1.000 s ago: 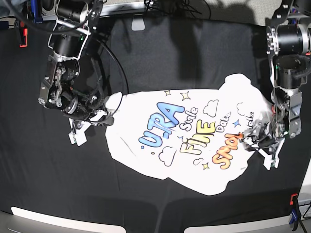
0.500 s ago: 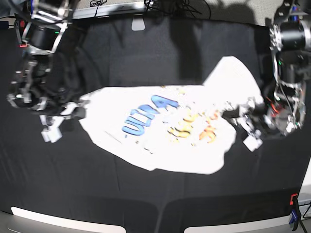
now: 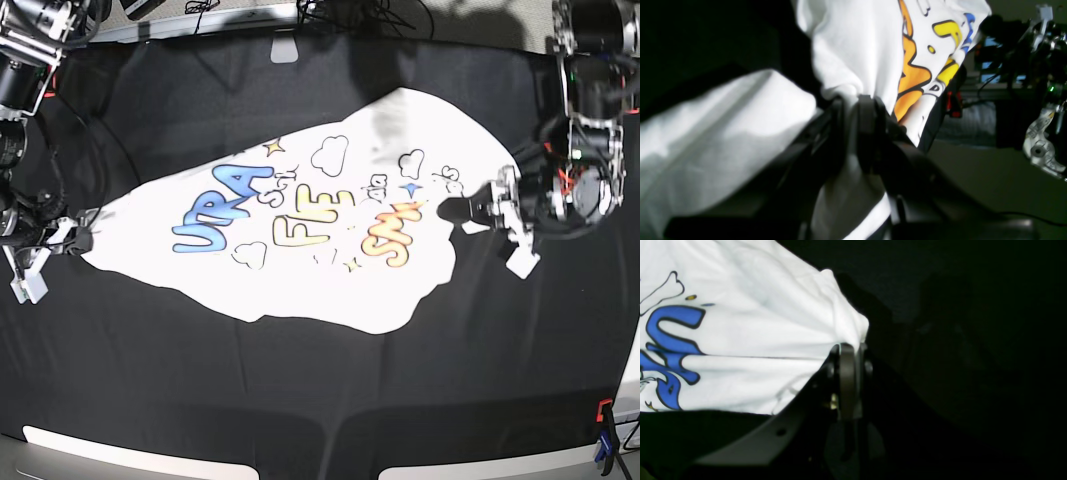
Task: Layout the t-shirt on the table in an organized manner, then fold the t-shirt properly
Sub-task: 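Lift and pull the t-shirt with both grippers to spread it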
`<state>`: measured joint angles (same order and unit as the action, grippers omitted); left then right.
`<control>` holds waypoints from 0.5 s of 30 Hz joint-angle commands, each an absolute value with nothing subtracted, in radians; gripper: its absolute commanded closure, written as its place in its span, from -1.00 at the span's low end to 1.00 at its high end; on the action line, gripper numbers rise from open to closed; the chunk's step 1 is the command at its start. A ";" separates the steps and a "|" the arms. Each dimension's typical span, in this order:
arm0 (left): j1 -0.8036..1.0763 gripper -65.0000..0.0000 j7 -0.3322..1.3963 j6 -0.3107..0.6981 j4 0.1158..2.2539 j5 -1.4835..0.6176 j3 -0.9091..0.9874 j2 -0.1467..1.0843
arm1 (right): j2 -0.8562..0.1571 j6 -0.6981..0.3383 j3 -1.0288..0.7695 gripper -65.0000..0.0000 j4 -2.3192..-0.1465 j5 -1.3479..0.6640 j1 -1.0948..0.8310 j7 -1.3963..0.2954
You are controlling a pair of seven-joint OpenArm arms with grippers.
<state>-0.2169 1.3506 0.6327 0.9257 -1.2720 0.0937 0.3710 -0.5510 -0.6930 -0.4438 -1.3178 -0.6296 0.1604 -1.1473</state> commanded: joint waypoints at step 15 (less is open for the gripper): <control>0.096 1.00 1.111 0.465 1.668 -0.706 0.091 0.363 | -0.486 -0.698 -0.451 1.00 -1.337 -0.725 0.173 -1.134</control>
